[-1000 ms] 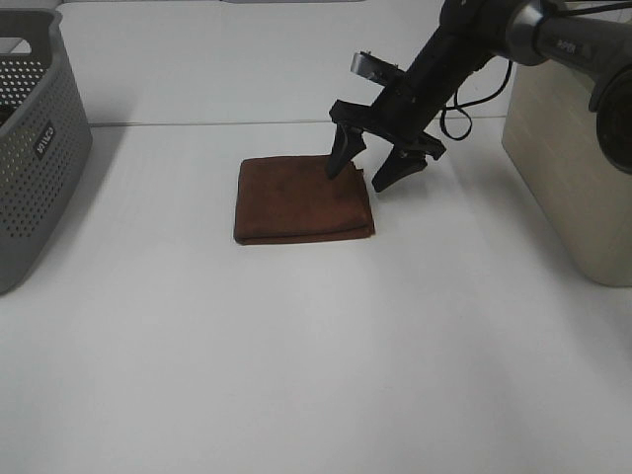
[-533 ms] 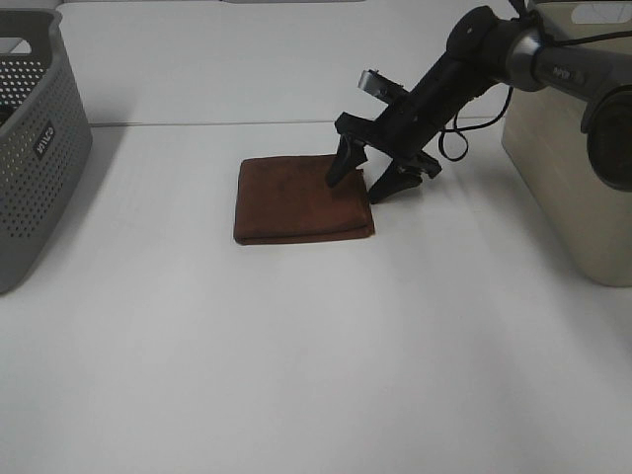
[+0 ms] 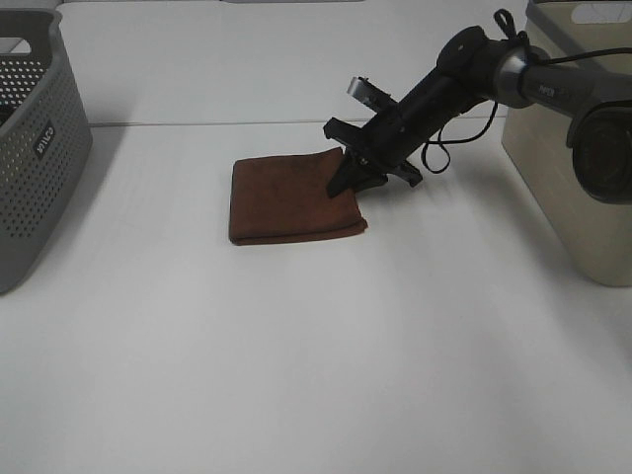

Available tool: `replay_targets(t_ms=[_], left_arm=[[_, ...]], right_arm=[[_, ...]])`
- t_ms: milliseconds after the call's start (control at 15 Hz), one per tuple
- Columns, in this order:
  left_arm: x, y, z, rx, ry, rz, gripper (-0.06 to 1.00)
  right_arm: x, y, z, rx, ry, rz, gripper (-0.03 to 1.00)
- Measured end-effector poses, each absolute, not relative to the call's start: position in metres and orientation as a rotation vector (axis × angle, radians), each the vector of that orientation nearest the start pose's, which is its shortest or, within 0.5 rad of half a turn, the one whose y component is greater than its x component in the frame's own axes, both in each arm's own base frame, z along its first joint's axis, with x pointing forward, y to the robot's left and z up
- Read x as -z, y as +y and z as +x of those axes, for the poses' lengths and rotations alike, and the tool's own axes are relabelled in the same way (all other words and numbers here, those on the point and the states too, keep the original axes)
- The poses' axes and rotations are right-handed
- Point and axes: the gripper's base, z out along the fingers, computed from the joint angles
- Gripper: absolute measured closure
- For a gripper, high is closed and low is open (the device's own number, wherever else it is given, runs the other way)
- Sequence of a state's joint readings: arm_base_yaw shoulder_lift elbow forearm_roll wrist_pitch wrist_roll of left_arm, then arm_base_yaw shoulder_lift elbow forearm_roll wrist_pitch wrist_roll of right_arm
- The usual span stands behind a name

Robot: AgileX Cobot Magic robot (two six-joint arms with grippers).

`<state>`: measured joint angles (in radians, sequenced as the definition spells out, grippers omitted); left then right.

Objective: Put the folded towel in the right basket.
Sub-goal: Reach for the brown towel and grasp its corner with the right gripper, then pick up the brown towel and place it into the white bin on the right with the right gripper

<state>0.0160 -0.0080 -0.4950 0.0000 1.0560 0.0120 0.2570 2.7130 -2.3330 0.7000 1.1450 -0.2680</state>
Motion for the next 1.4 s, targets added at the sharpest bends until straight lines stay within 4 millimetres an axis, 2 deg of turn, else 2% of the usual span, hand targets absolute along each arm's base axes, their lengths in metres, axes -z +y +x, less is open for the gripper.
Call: replay_targets(t_ms=[200,400,600,933,1067,1200,1333,1400], left_arm=[[-0.276,0.000,-0.005,-0.018,2.037,-0.004,-0.03],[-0.276,0.000,-0.005,-0.018,2.037,-0.004,-0.03],[-0.276,0.000,-0.005,-0.018,2.037,-0.004,-0.03],[-0.276,0.000,-0.005,-0.018,2.037,-0.004,-0.03],[-0.276,0.000,-0.005,-0.018,2.037,-0.004,-0.03],[-0.276,0.000,-0.005,-0.018,2.037,-0.004,-0.03],[-0.276,0.000,-0.005,-0.018,2.037,-0.004,-0.03],[-0.276,0.000,-0.005,-0.018,2.037,-0.004,-0.03]], right_arm=[[-0.107,0.192,0.511,-1.001,2.762,-0.450,0.91],[-0.153,0.195,0.521,-0.986,2.610,-0.511,0.91],[-0.206,0.192,0.520,-0.916,2.491,-0.553,0.91],[-0.311,0.169,0.499,-0.574,2.342,-0.623,0.91],[-0.362,0.150,0.482,-0.402,2.264,-0.615,0.91],[-0.394,0.125,0.470,-0.330,2.224,-0.562,0.91],[-0.414,0.092,0.460,-0.290,2.225,-0.477,0.91],[-0.417,0.073,0.457,-0.268,2.245,-0.431,0.91]])
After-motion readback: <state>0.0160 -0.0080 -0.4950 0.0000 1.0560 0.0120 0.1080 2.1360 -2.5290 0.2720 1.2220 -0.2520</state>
